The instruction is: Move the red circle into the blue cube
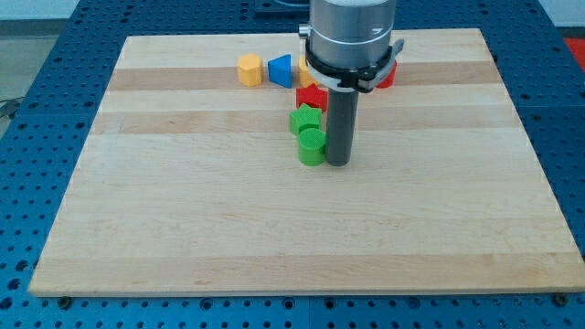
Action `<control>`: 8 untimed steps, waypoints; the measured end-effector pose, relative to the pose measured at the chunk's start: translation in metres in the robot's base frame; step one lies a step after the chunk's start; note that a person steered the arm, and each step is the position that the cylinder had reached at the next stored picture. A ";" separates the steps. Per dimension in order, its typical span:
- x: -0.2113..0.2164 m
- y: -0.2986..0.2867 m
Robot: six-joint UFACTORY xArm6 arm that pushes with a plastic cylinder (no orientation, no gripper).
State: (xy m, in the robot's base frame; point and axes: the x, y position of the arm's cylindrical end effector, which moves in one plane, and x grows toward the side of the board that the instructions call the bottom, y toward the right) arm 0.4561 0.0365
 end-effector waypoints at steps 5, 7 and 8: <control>-0.060 0.097; -0.113 0.098; -0.119 0.123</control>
State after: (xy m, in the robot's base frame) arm 0.3372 0.1597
